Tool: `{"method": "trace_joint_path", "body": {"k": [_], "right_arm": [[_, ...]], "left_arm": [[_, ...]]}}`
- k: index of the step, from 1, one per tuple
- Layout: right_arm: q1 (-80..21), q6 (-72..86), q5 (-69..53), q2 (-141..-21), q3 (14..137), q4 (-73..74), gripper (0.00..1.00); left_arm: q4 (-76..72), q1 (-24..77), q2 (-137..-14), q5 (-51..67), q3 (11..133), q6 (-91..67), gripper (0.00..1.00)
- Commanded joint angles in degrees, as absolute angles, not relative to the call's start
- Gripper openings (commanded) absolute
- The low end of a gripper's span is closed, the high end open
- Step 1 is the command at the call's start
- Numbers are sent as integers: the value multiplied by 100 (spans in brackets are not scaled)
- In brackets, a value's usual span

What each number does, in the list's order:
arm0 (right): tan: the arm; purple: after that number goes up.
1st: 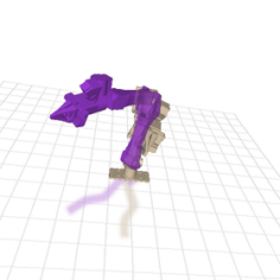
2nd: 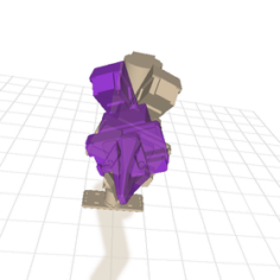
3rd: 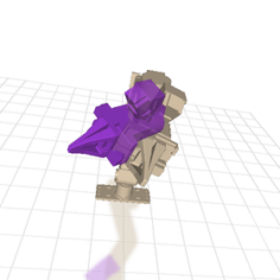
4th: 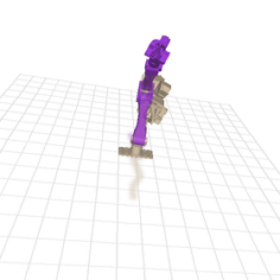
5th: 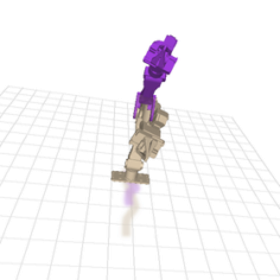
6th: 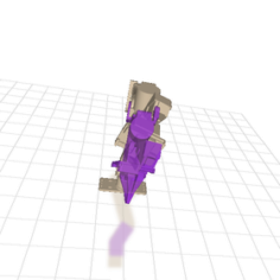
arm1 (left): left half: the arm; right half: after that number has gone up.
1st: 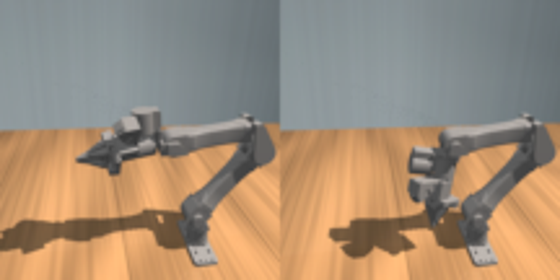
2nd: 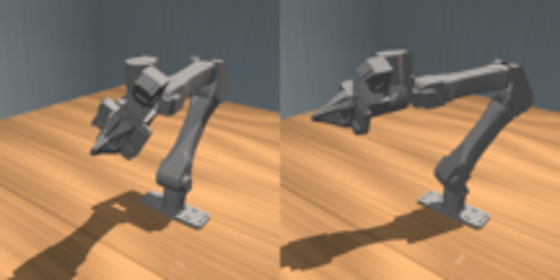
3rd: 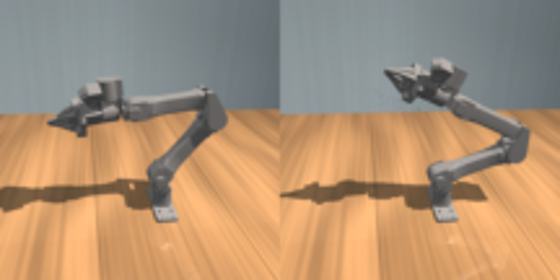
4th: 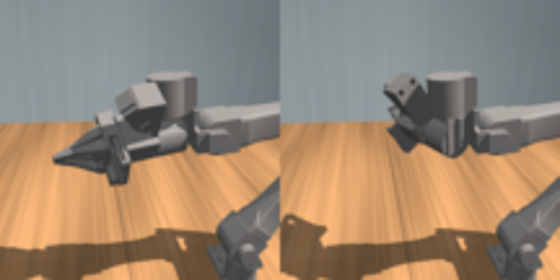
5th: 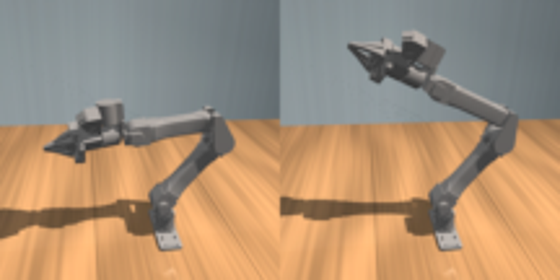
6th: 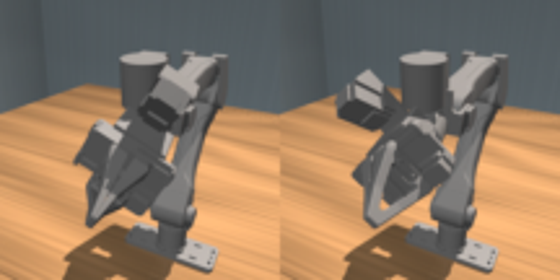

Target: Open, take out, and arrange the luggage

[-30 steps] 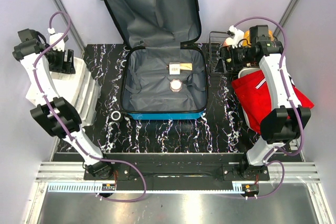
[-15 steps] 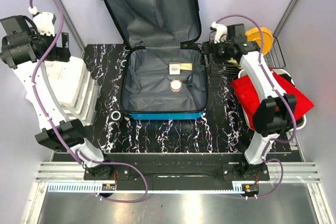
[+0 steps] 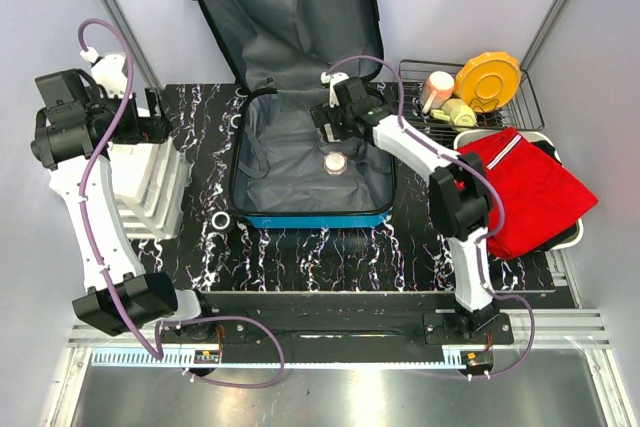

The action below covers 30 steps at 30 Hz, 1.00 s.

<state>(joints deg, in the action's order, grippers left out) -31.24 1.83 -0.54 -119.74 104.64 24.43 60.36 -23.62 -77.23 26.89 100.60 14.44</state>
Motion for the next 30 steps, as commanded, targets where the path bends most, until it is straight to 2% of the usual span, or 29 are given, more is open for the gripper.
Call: {"method": "trace_joint_path", "body": {"k": [1,9,10,14,15,17,18,19,22,27,28,29,30], "right_arm": [[-3164,422,1274,-12567,11012,1864,100],[-3155,553,1555,-13605,11750,1626,100],[-3155,589,1582,-13658,11803,1626,97],[-3155,694,1372,-13536,11760,1609,80],[-3155,686,1284,-13466,11725,1591,66],[-3147,659,1074,-13221,11585,1547,53],[-3146,520,916,-13097,11523,1503,39],[-3138,440,766,-12956,11435,1468,32],[-3050,107,-251,-12089,11101,1371,22],[-2717,35,-3046,-11032,10934,1459,10],[-2690,26,-3163,-10821,10907,1485,12],[-2689,35,-3077,-10741,10890,1607,26],[-2681,-278,-3102,-10697,10872,1748,49]], "left_arm": [[5581,-2312,-7453,2971,9809,1195,99],[5379,-2303,-7295,3076,9352,967,99],[5379,-2303,-7278,3111,9256,958,99],[5379,-2303,-7129,3234,8939,975,99],[5379,-2303,-7119,3260,8886,1002,99],[5379,-2303,-7075,3401,8772,1063,99],[5379,-2294,-7058,3454,8754,1116,99],[5396,-2294,-7032,3611,8719,1160,99],[5581,-2250,-7022,4093,8762,1475,99],[5635,-2101,-6935,4939,8658,2056,99],[5547,-2057,-6917,4957,8605,2065,99],[5494,-2022,-6908,4957,8570,2074,99],[5493,-1952,-6926,4983,8587,2135,99]]}}
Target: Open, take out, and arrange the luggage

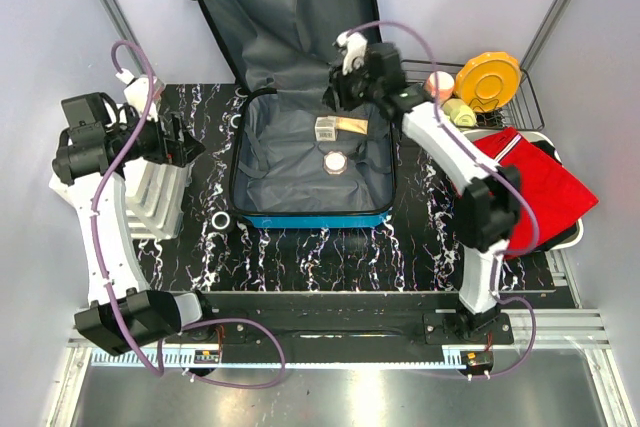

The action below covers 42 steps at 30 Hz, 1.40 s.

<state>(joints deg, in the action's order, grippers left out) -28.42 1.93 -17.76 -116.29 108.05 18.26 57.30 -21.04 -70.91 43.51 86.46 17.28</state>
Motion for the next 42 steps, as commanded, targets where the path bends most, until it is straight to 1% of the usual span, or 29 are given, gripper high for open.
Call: {"method": "trace_joint_path", "body": {"k": [1,2,3,4,5,6,7,8,9,10,11,13,14,20,25,35,39,40,42], "right_arm": [[-2672,-447,-3076,-10644,10811,1880,62],[-2689,-527,-2789,-10635,10767,2003,78],[-2681,-397,-2525,-10661,10741,2039,84],[-2681,-239,-2235,-10800,10845,2109,89],[-2689,-55,-1623,-10906,10933,2283,95],[-2689,400,-1287,-11020,11021,2329,96],[-2707,570,-979,-11265,11222,2373,97],[-2742,710,-358,-11415,11363,2538,97],[-2855,834,-91,-11591,11547,2662,97],[-2935,913,251,-11993,12045,2828,98],[-3031,992,873,-12241,12354,3265,98],[-3251,1221,1395,-12759,12865,3480,100],[-3304,1256,1676,-12849,12902,3437,100],[-3463,1529,2091,-13631,13341,3428,100],[-3524,1503,2136,-14289,13675,3296,100],[-3639,1249,2926,-15082,14071,2787,100],[-3639,1186,2892,-15047,14054,2821,90],[-3639,1160,2735,-14899,13993,2839,83],[-3621,968,2463,-14714,13905,2839,75]], "left_arm": [[5484,-1925,-6952,5062,8604,2144,99],[5476,-1907,-6961,5080,8613,2127,99],[5423,-1846,-6961,5080,8605,2057,99],[5388,-1820,-6952,5071,8596,2013,99],[5362,-1802,-6900,5071,8570,1978,99],[5231,-1776,-6865,5054,8500,1856,99],[5160,-1775,-6812,5002,8438,1794,99],[5090,-1758,-6707,4949,8377,1671,99],[4967,-1758,-6654,4896,8237,1626,99],[4940,-1758,-6592,4817,8183,1626,99],[4939,-1758,-6522,4790,8139,1626,99],[4939,-1758,-6452,4650,8051,1626,99],[4939,-1758,-6382,4597,8025,1635,99],[5010,-1758,-6021,4333,7752,1810,99],[5027,-1758,-5845,4245,7471,1828,99],[5036,-1758,-5731,4105,7234,1793,99],[5027,-1758,-5748,4025,7225,1846,99],[5036,-1758,-5765,4034,7233,1872,99],[5141,-1758,-5818,4078,7312,1960,99]]}}
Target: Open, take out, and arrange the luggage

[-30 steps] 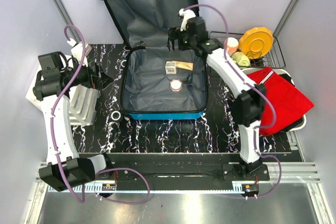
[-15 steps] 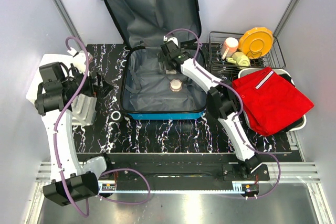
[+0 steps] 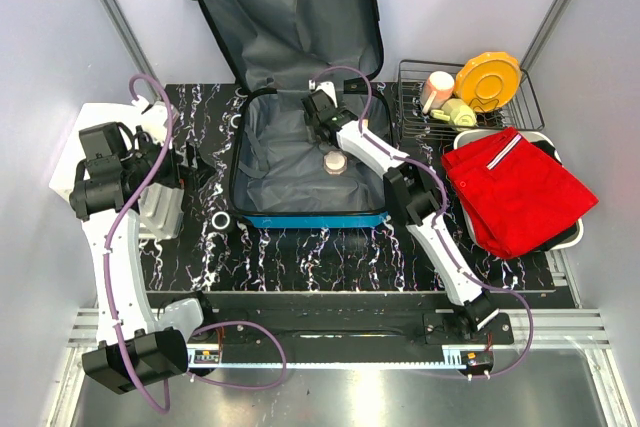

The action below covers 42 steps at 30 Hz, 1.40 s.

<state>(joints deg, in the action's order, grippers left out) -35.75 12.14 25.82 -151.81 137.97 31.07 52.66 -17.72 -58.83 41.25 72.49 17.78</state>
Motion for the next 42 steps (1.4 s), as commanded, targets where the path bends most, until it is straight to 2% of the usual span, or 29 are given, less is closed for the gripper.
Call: {"method": "trace_joint_path", "body": {"k": [1,5,9,12,13,14,15,17,18,22,24,25,27,37,42], "right_arm": [[-3621,897,2200,-14487,13800,2839,63],[-3525,345,1320,-13844,13474,2856,29],[-3297,-403,-478,-12992,13009,2900,26],[-2884,-650,-2867,-11992,12439,2935,25],[-2770,-650,-3866,-11823,12350,2909,23],[-2690,-685,-4154,-11656,12244,2883,20],[-2620,-816,-4323,-11289,11982,2865,11],[-2628,-1481,-4412,-10831,11516,2656,5],[-2619,-1668,-4403,-10289,10774,2419,4],[-2811,-2660,-4063,-8809,8442,-193,3],[-3031,-3504,-3824,-8213,7381,-954,2],[-3189,-3620,-3701,-8070,7087,-1819,2],[-3330,-3726,-3770,-7841,6656,-2380,4],[-4438,-4227,-3761,-7866,6328,-3637,2],[-4763,-4359,-3815,-8068,6354,-3893,1]], "left_arm": [[5194,-1758,-5914,4113,7347,2003,99],[5379,-1758,-6161,4332,7532,2240,99],[5414,-1758,-6310,4841,7637,2417,99],[5414,-1749,-6381,5262,7769,2584,99],[5414,-1732,-6424,5369,7804,2627,99],[5397,-1653,-6451,5431,7892,2637,99],[5344,-1609,-6495,5466,7945,2524,99],[5274,-1486,-6696,5545,8216,1920,99],[5273,-1433,-6880,5772,8331,1655,99],[4862,-1126,-7145,6468,8517,56,99],[4160,-827,-7058,6582,8350,-1156,99],[3861,-722,-6988,6600,8245,-1969,99],[3087,-388,-6821,6609,7911,-2581,99],[2725,553,-6416,6601,7287,-2979,99],[1417,606,-6074,6846,6803,-3804,99]]}}
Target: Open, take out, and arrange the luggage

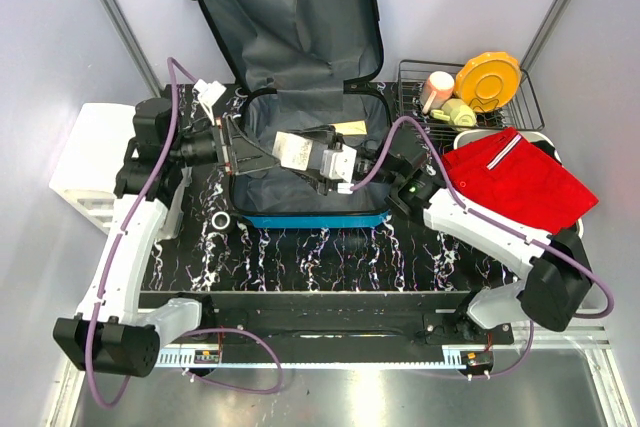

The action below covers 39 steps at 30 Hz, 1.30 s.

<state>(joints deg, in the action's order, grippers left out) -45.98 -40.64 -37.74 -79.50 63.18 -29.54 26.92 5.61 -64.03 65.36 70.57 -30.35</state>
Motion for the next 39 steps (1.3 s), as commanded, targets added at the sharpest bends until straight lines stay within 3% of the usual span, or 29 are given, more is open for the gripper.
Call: {"method": "trace_joint_path", "body": {"k": [1,10,17,23,24,26,27,29,30,33,39], "right_arm": [[-4807,-4351,-3814,-8103,6381,-3902,1],[-4983,-4368,-3832,-8306,6513,-3788,0],[-5159,-4570,-3709,-8306,6530,-3568,0],[-5370,-4781,-3297,-8411,6609,-3480,4],[-5379,-4773,-3261,-8429,6627,-3480,12],[-5388,-4737,-3156,-8464,6688,-3437,29],[-5388,-4711,-3112,-8473,6706,-3410,53],[-5396,-4667,-2850,-8455,6767,-3271,73],[-5388,-4597,-2717,-8429,6776,-3226,88],[-5379,-4597,-2190,-8324,6759,-2901,99],[-5195,-4186,-1741,-8042,6680,-1987,100]], "left_arm": [[1111,659,-6038,6881,6698,-4006,99],[659,729,-5634,6759,6346,-4280,99],[1757,738,-5660,5837,6741,-3420,70],[2048,747,-5722,5704,6829,-3217,56],[2144,747,-5713,5687,6794,-3138,41],[2355,738,-5704,5642,6803,-2963,28],[2590,730,-5713,5651,6855,-2744,19],[2977,686,-5713,5564,7004,-2393,11],[3484,581,-5722,5511,7222,-1903,5],[4792,134,-5914,5204,7793,-797,0],[6861,-1464,-6740,4361,9077,1211,0]]}}
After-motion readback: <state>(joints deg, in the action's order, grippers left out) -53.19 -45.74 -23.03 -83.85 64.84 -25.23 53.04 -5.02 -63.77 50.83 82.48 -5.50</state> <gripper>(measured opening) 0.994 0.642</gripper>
